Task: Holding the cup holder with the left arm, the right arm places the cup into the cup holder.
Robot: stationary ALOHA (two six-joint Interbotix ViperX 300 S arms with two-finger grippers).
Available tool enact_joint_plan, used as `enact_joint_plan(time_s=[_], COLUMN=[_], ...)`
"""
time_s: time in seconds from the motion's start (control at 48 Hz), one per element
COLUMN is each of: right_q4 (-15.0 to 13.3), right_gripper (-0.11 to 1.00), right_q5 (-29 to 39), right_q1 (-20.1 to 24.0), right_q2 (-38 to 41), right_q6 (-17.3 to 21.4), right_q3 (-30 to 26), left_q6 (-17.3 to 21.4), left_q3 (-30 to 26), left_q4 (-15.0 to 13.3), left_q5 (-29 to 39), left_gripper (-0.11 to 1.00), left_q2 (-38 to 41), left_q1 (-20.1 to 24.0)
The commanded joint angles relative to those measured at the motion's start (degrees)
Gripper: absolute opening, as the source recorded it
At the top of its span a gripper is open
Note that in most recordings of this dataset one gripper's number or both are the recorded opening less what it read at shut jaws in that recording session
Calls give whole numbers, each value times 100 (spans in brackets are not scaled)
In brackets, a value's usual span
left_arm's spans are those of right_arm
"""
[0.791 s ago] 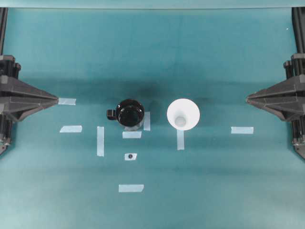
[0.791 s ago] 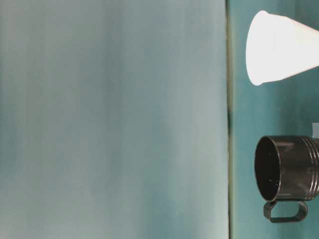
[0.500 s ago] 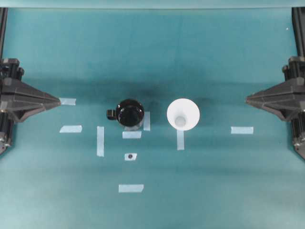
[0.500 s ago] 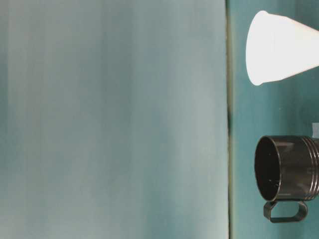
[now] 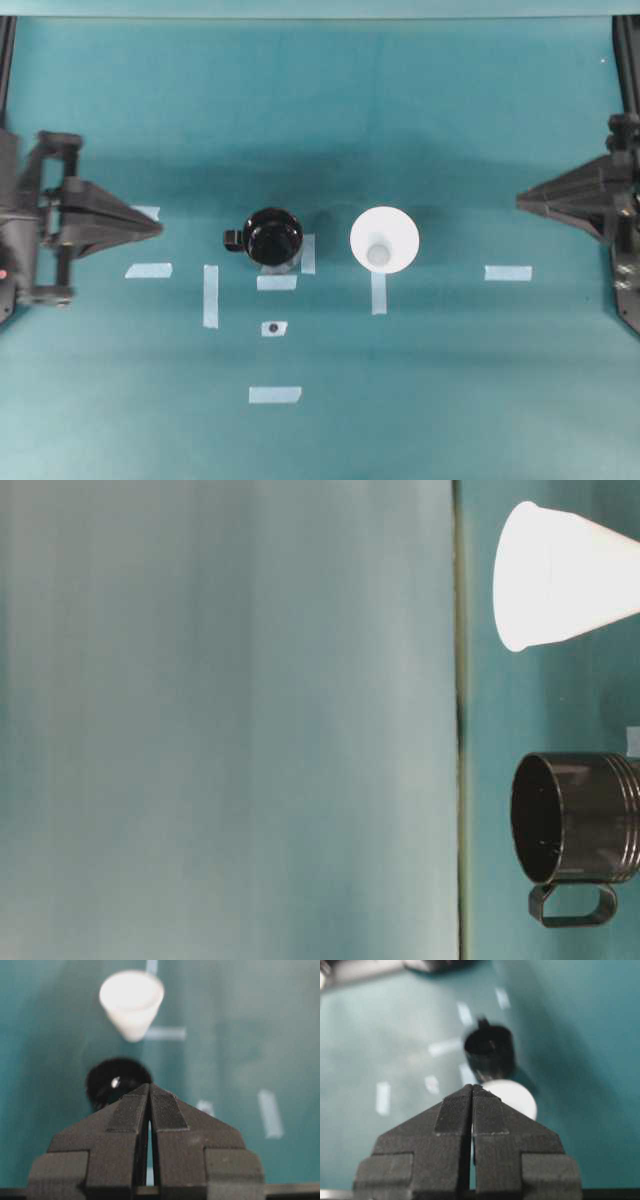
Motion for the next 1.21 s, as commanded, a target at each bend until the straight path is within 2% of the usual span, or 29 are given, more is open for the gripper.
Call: enact_joint_plan(time_s=[0.0, 0.167, 0.291, 0.458, 0.77, 1.187], right_q4=[-35, -387, -563, -589, -624, -729], right_gripper=[2, 2, 2, 2, 2, 2], right_q5=[343, 923, 1169, 1441, 1547, 2426], right_q1=[-158, -308, -316, -316, -325, -325], right_q2=[448, 1160, 1679, 2382, 3270, 4377], right_q6=[44, 26, 26, 9, -9, -44], right_q3=[-343, -756, -1063, -1362, -1811, -2593], left_q6=[176, 510, 563, 563, 598, 580], left_q3=[-369, -756, -932, -1239, -1784, -2276], left_q4=[18, 18, 18, 18, 18, 18], left_q5=[202, 615, 668, 914, 1688, 2180], left_gripper=[3, 3, 3, 3, 3, 3], left_q2=[369, 1046, 1397, 1740, 2355, 2944], left_q1=[123, 272, 290, 290, 299, 316])
